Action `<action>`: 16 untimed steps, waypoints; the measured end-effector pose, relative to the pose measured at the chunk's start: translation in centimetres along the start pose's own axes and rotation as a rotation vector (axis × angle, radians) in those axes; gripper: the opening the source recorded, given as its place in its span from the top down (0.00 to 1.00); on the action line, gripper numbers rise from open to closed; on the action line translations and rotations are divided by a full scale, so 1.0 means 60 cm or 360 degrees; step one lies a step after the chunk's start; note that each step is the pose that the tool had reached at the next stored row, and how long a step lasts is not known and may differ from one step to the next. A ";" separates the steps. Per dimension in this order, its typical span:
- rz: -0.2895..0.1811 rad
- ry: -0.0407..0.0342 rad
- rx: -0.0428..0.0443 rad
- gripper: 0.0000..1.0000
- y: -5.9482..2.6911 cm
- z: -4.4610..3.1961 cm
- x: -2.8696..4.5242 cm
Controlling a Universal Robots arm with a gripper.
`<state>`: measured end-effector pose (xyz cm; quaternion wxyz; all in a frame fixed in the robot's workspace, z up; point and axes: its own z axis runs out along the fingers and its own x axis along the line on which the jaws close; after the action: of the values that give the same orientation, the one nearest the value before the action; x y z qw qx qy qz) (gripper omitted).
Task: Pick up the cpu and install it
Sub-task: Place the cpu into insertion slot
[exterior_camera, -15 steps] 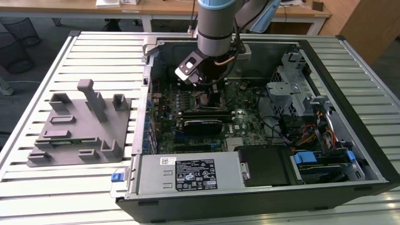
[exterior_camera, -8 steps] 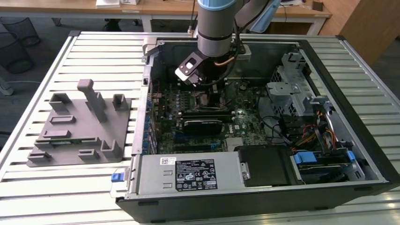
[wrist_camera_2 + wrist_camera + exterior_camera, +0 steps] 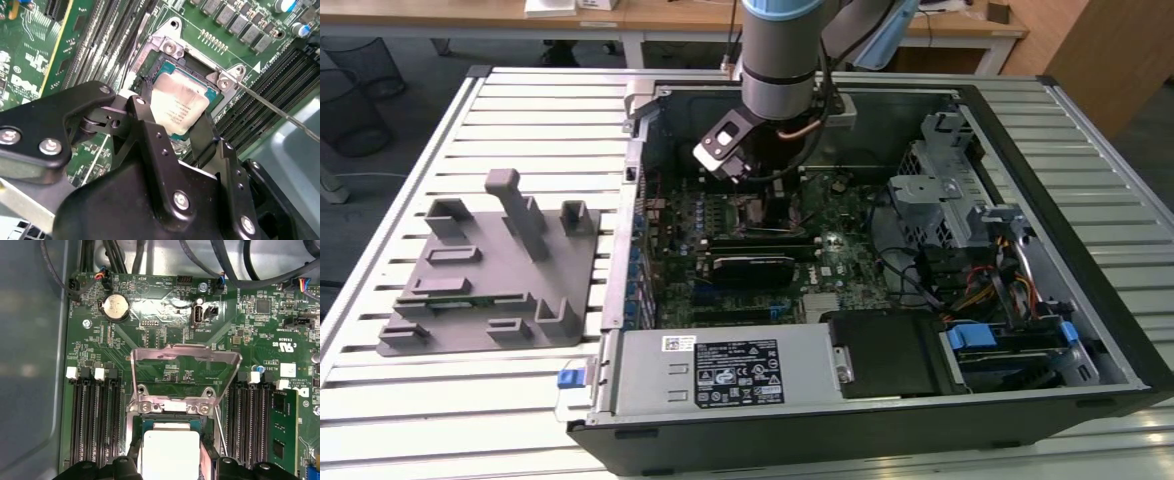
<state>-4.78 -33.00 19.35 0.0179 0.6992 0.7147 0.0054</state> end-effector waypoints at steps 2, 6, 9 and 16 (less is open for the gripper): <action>0.0010 -0.0001 0.0000 0.46 0.000 0.000 -0.001; 0.0026 -0.0001 0.0000 0.46 0.000 0.002 -0.003; 0.0028 -0.0002 0.0001 0.46 0.000 0.004 -0.004; 0.0028 -0.0001 0.0001 0.46 0.000 0.005 -0.003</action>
<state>-4.78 -33.22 19.02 0.0180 0.7055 0.7084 0.0051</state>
